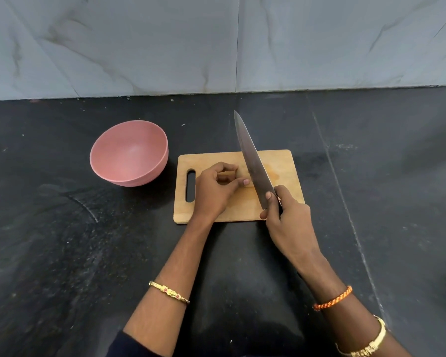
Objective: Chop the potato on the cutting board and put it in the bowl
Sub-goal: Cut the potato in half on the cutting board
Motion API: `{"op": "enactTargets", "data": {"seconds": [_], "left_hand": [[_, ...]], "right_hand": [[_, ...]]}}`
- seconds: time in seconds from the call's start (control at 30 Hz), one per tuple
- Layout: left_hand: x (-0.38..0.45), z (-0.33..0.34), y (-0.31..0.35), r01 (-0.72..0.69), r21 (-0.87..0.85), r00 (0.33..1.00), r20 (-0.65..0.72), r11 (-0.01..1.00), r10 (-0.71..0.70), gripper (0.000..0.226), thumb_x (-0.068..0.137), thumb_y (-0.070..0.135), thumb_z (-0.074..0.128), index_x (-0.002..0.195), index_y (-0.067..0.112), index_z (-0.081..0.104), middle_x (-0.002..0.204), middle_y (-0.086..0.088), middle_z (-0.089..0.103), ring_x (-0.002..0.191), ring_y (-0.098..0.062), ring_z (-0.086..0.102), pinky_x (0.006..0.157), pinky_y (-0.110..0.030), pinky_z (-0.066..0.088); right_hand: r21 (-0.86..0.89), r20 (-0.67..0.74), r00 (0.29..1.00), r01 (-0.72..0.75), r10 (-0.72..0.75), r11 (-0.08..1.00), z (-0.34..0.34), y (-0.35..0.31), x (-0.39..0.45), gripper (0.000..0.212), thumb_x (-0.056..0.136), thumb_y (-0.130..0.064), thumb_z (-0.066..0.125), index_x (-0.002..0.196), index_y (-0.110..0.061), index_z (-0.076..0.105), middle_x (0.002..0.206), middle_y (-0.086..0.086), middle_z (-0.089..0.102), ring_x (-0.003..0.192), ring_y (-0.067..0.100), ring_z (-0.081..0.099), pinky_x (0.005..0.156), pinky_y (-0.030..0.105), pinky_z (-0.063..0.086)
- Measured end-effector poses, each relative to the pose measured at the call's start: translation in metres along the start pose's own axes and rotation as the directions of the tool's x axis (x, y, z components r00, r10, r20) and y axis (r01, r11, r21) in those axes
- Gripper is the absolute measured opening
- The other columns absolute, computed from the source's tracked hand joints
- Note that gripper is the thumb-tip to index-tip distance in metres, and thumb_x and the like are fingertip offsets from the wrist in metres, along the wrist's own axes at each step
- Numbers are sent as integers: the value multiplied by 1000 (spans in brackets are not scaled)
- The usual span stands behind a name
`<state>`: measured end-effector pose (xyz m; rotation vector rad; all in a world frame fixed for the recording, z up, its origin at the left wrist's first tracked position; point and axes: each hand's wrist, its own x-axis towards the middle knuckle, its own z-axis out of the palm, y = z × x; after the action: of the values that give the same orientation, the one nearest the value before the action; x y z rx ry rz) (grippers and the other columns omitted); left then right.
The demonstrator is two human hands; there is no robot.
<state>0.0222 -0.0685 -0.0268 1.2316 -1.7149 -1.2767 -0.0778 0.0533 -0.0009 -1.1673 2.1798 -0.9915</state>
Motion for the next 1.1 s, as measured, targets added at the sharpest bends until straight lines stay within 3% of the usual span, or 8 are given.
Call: {"op": "enactTargets", "data": {"seconds": [0.27, 0.37, 0.47, 0.6, 0.9, 1.0, 1.1], "left_hand": [[-1, 1, -1, -30, 7, 1000, 2, 1000, 30, 39, 66, 29, 84, 96, 15, 62, 95, 13, 64, 79, 5, 62, 68, -10, 51], [-1, 0, -1, -22, -15, 1000, 7, 1000, 22, 53, 66, 28, 83, 112, 19, 58, 98, 12, 62, 79, 3, 62, 70, -10, 50], [-1, 1, -2, -40, 6, 999, 35, 999, 40, 65, 70, 28, 80, 129, 18, 53, 103, 11, 60, 84, 0, 61, 72, -3, 46], [0, 4, -3, -107, 74, 994, 24, 991, 106, 53, 72, 27, 79, 120, 14, 62, 107, 1, 62, 77, 0, 57, 69, -4, 44], [7, 3, -7, -120, 85, 993, 20, 989, 119, 50, 72, 24, 79, 118, 10, 64, 98, 1, 61, 83, -7, 62, 72, -11, 50], [9, 3, -8, -117, 87, 993, 22, 989, 116, 52, 71, 26, 79, 118, 10, 64, 97, 1, 61, 83, -8, 61, 70, -10, 49], [14, 6, -6, -121, 85, 993, 14, 989, 121, 51, 70, 26, 80, 116, 9, 65, 96, 0, 61, 81, -10, 61, 69, -8, 48]], "right_hand": [[-21, -2, 1000, -5, 5, 1000, -2, -2, -3, 15, 101, -25, 40, 105, -20, 53, 76, -3, 61, 72, 12, 64, 65, 32, 56], [-53, 18, 1000, -5, 6, 999, -1, -1, -4, 13, 101, -26, 40, 104, -21, 52, 78, -5, 58, 71, 12, 64, 64, 35, 57], [-116, 3, 1000, 22, -22, 993, 3, -1, -5, 12, 101, -26, 38, 101, -21, 49, 75, -1, 60, 60, 13, 59, 55, 33, 53], [-215, 4, 999, 33, -33, 976, 4, -3, -6, 14, 101, -27, 34, 99, -17, 44, 66, 4, 56, 56, 21, 56, 52, 38, 46], [-351, 105, 991, -35, 77, 936, 12, -8, 3, 4, 102, -28, 29, 100, -24, 29, 73, 2, 59, 64, 24, 62, 64, 47, 55], [-399, 106, 989, -50, 100, 916, 13, -11, 6, 5, 101, -21, 31, 104, -24, 28, 73, 1, 58, 64, 22, 61, 62, 44, 54], [-438, 100, 991, -31, 84, 899, 10, -15, 11, 10, 101, -19, 31, 111, -21, 31, 68, -3, 52, 58, 17, 52, 50, 33, 40]]}}
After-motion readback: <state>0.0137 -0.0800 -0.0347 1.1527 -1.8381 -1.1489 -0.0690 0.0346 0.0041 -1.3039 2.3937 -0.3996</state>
